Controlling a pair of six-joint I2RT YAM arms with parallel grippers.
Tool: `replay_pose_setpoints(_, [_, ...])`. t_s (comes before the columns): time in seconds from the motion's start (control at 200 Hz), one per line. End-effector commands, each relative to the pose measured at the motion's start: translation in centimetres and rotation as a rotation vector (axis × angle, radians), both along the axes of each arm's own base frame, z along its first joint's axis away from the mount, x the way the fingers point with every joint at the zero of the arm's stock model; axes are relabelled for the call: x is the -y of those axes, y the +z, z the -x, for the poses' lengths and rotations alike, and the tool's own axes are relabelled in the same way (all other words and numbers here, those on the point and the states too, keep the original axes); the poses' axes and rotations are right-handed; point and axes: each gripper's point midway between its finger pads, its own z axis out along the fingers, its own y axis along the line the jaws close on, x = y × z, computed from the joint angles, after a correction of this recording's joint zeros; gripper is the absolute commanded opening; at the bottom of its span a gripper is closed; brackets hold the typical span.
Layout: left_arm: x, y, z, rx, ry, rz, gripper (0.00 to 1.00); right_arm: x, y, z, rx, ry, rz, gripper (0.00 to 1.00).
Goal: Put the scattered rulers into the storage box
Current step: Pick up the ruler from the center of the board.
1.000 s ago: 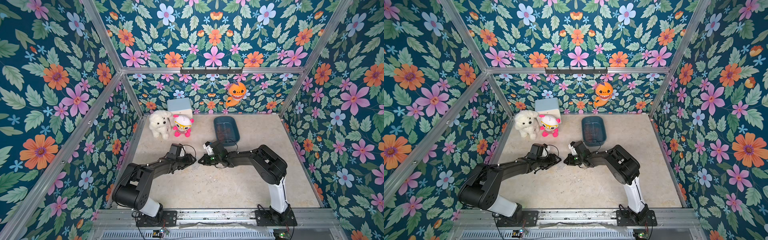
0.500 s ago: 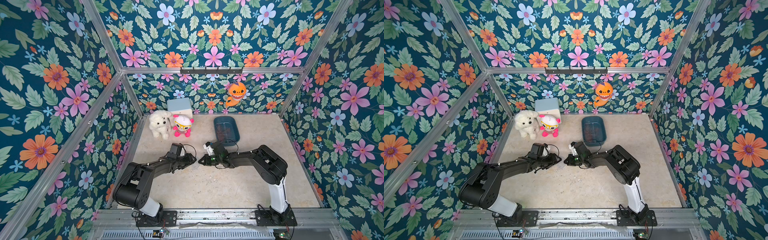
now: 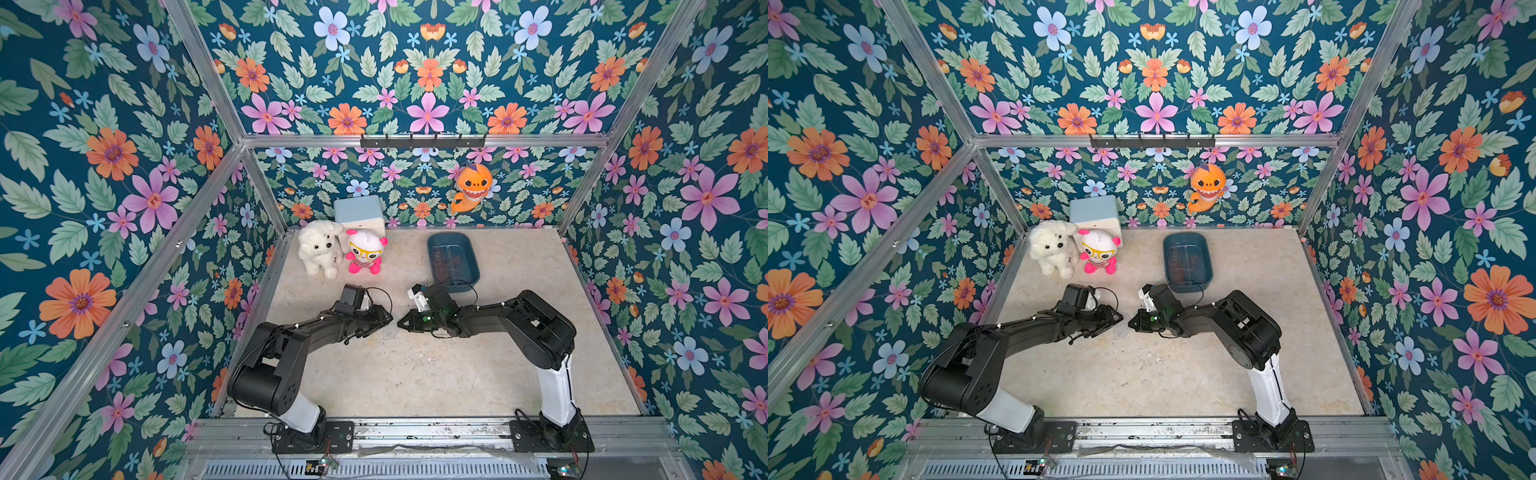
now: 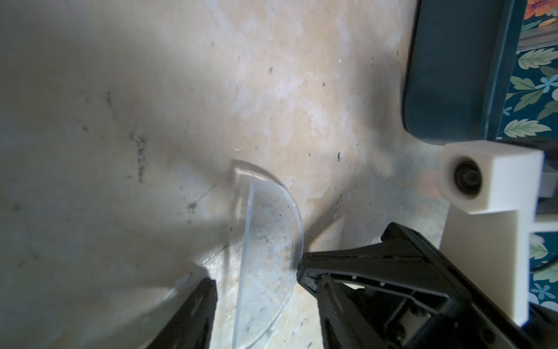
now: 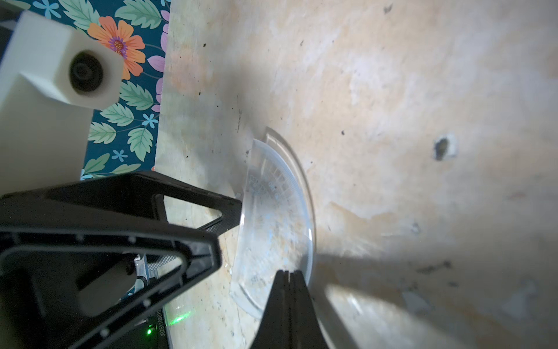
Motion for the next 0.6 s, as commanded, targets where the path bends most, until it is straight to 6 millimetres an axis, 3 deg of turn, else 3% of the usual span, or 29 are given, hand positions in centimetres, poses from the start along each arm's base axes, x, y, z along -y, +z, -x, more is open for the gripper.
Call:
replay_pose_setpoints(0.0, [-2.5,-3.1,2.1,-0.114,0.05,-0.129,0.59,1.7,-2.4,1.2,-0.073,-0.016,0.099,0.0])
replay_pose_setpoints(0.18, [-1.9,-3.6,2.2,-0.127,0.042,-0.104,0.59,1.8,-2.6,1.1,-0.073,-0.019,0.1,0.0])
replay_pose_setpoints(0.45, [0.4,-4.5,3.1,-0.148,0.004,-0.037,0.58,1.7,-3.1,1.1,-0.083,-0.016,0.102,0.0])
replay_pose_setpoints(0.595, [0.5,-4.2,3.3,-0.142,-0.001,-0.035,0.39,1.7,-3.1,1.1,-0.082,-0.016,0.101,0.0])
